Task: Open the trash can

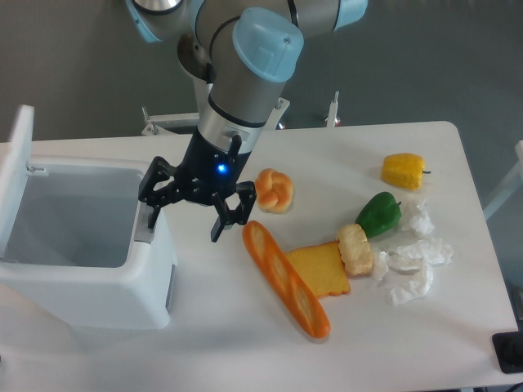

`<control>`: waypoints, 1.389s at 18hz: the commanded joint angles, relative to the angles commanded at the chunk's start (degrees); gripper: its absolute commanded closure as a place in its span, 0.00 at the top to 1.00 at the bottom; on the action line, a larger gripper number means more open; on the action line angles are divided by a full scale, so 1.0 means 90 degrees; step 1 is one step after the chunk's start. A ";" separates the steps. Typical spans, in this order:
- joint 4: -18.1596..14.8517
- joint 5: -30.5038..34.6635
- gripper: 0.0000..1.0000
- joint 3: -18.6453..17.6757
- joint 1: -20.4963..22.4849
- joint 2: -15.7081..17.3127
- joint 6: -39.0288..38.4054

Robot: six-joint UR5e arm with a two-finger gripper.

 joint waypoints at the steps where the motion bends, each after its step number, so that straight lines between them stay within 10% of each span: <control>1: 0.0000 0.0000 1.00 0.0000 0.0000 0.0000 0.0000; 25: 0.0098 0.0068 1.00 0.0244 0.0020 0.0166 0.1064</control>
